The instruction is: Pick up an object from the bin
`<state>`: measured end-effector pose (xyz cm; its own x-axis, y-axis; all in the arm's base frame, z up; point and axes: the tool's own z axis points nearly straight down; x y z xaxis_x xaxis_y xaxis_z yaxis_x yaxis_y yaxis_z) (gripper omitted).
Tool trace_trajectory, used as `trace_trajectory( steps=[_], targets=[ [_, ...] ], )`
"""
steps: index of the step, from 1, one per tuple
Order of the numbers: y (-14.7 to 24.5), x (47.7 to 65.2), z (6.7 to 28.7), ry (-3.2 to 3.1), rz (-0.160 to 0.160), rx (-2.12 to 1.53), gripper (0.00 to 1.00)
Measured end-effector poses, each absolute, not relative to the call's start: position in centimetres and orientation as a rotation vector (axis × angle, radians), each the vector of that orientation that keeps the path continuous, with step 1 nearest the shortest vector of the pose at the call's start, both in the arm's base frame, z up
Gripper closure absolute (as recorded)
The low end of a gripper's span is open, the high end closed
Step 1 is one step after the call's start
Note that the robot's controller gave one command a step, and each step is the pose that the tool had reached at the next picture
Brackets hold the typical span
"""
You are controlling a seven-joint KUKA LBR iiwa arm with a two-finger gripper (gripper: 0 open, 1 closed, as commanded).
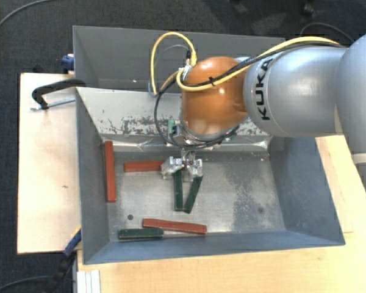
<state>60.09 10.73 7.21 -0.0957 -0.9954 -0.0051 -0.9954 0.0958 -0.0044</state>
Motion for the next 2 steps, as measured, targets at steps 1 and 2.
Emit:
trace_trajectory(
  steps=[1, 2],
  targets=[
    [14.1, 60.1, 18.9, 2.282, -0.007, -2.136, 1.0],
    [12.1, 58.4, 26.6, 1.912, -0.009, -2.479, 1.0]
  ],
)
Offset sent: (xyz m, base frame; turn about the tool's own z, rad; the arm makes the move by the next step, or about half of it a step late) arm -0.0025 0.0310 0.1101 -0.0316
